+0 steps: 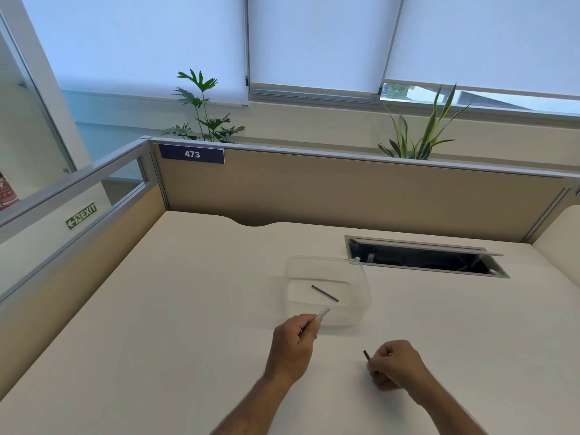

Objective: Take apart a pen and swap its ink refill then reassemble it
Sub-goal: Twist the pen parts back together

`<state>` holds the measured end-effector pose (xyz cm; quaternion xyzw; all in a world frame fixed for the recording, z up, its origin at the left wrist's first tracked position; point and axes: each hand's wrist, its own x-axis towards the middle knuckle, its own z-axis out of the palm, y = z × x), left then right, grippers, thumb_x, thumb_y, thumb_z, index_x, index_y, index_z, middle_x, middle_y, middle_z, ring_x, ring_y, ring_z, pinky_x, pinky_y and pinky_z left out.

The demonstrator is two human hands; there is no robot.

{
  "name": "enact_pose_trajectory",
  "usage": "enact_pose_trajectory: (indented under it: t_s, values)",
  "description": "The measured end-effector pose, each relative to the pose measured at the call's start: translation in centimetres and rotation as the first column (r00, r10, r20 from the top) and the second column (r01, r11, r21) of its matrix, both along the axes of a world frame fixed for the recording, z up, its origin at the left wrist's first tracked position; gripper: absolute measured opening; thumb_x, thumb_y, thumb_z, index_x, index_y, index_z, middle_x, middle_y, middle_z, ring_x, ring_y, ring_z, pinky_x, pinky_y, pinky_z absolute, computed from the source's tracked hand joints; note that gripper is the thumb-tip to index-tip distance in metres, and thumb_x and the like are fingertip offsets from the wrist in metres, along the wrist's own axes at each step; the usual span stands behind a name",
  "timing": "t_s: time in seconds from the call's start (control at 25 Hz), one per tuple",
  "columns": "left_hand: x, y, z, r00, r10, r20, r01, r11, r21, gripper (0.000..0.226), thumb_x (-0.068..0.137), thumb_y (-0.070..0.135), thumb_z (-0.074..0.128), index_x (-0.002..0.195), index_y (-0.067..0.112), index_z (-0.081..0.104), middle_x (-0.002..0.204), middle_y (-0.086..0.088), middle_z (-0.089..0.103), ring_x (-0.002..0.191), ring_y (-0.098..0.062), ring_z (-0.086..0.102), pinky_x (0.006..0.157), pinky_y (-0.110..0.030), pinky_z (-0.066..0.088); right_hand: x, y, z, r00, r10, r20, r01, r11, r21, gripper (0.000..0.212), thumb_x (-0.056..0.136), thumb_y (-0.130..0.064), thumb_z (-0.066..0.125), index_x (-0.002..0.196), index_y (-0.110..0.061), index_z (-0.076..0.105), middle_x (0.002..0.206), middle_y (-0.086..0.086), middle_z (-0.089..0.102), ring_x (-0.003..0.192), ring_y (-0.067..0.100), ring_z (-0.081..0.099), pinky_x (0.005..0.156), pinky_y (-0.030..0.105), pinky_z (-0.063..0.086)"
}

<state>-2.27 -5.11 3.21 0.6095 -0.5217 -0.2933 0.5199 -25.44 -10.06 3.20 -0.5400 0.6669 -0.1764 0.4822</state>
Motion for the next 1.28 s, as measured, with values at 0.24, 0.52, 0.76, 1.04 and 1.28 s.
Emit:
enact_pose_trajectory:
  t_s: [0.24, 0.52, 0.76, 1.04, 1.28]
  values:
    - [0.1, 0.1, 0.0, 0.998, -0.01, 0.063, 0.011, 1.0, -0.024, 0.01, 0.093, 0.028, 0.062, 0.085, 0.025, 0.068, 0.071, 0.0, 0.065, 0.065, -0.016, 0.057, 0.061, -0.034, 0.047, 1.5, -0.2, 2.2, 0.964, 0.036, 0.264, -0.028, 0.999, -0.033, 0.011, 0.074, -0.009, 0.084, 0.08, -0.003, 0.076, 0.068, 0.001, 0.07, 0.065, 0.015, 0.064, 0.067, 0.031, 0.055]
    - [0.1, 0.5, 0.0, 0.985, -0.057, 0.161, 0.061, 0.998, -0.024, 0.009, 0.091, 0.031, 0.066, 0.092, 0.026, 0.074, 0.076, 0.009, 0.069, 0.071, -0.008, 0.062, 0.065, -0.031, 0.053, 3.5, -0.2, 4.8, 0.924, 0.101, 0.369, -0.023, 0.977, -0.211, 0.007, 0.081, -0.006, 0.078, 0.085, -0.011, 0.08, 0.068, 0.01, 0.073, 0.058, 0.017, 0.065, 0.056, 0.027, 0.056]
    - [0.2, 0.6, 0.0, 0.976, -0.088, 0.201, 0.087, 0.996, 0.014, 0.013, 0.088, 0.033, 0.069, 0.099, 0.032, 0.075, 0.08, 0.007, 0.069, 0.074, -0.009, 0.062, 0.068, -0.033, 0.053, 4.3, -0.3, 4.9, 0.95, 0.196, 0.241, -0.09, 0.917, -0.389, 0.02, 0.077, 0.001, 0.079, 0.082, -0.017, 0.082, 0.075, 0.002, 0.079, 0.062, 0.011, 0.067, 0.056, 0.024, 0.055]
    - [0.2, 0.8, -0.1, 0.978, -0.086, 0.191, 0.083, 0.996, 0.019, 0.013, 0.086, 0.032, 0.071, 0.098, 0.034, 0.075, 0.079, 0.007, 0.069, 0.074, -0.009, 0.062, 0.069, -0.035, 0.053, 4.2, -0.3, 4.7, 0.97, 0.221, 0.104, -0.156, 0.889, -0.43, 0.022, 0.075, -0.001, 0.081, 0.08, -0.022, 0.081, 0.07, -0.005, 0.077, 0.057, 0.006, 0.063, 0.057, 0.025, 0.054]
    - [0.1, 0.8, 0.0, 0.972, -0.093, 0.218, 0.091, 0.996, 0.015, 0.015, 0.084, 0.035, 0.071, 0.099, 0.037, 0.073, 0.08, 0.008, 0.069, 0.074, -0.008, 0.062, 0.067, -0.032, 0.053, 4.4, -0.2, 5.2, 0.962, 0.269, -0.041, -0.252, 0.825, -0.506, 0.025, 0.073, -0.006, 0.084, 0.078, -0.029, 0.079, 0.073, -0.002, 0.075, 0.066, 0.016, 0.066, 0.058, 0.019, 0.053]
